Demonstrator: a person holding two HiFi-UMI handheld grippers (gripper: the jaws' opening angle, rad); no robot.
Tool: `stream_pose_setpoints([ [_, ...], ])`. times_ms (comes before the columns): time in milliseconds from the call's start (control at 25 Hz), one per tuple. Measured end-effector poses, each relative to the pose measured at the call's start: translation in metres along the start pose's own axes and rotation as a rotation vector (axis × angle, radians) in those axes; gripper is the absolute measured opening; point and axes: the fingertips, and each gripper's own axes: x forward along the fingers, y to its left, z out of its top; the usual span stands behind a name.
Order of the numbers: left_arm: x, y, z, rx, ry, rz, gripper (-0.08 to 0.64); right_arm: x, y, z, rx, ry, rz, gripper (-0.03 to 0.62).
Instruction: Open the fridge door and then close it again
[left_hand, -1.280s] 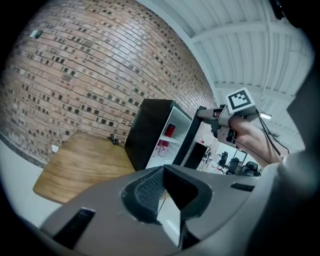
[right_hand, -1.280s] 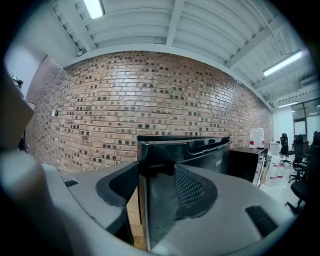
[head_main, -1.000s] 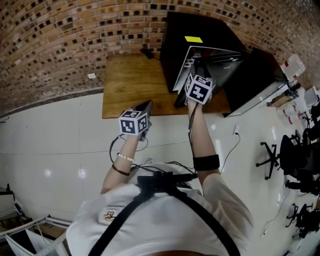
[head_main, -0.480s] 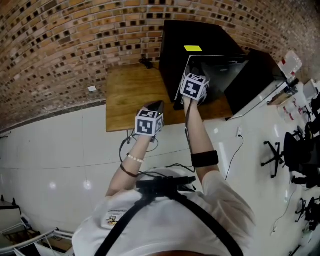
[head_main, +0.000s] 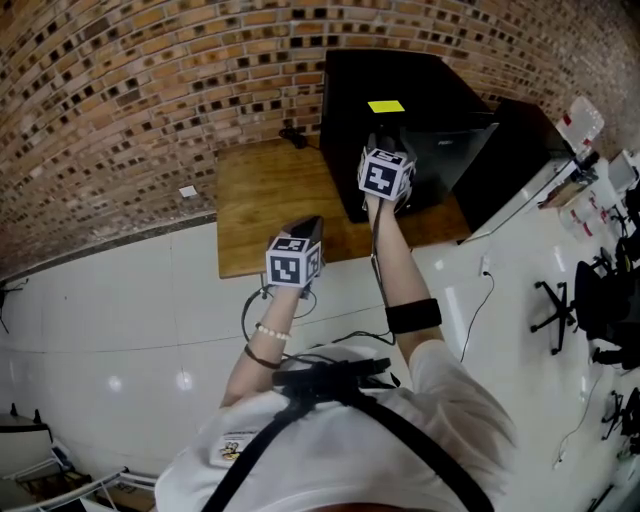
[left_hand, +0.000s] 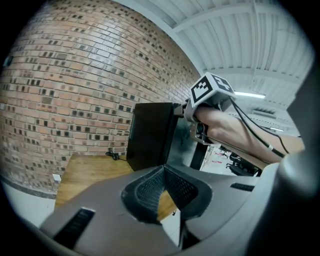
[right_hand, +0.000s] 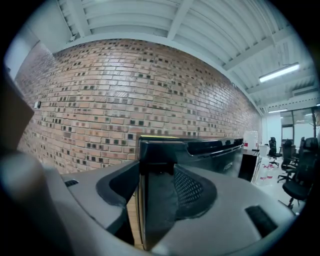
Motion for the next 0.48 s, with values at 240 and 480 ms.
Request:
stream_pose_setpoints([
  [240,0.006,-0.003,-0.002,-0.017,0.009,-0.011,0.002,0.001,0.002,0.003,-0.009,0.006,0.037,0.235],
  [480,0.011,-0.014,-0.013,-0.025,0.026,-0.032,0.002,-0.02,-0.005,-0.018,0.11,0.039,0.254,0.201],
])
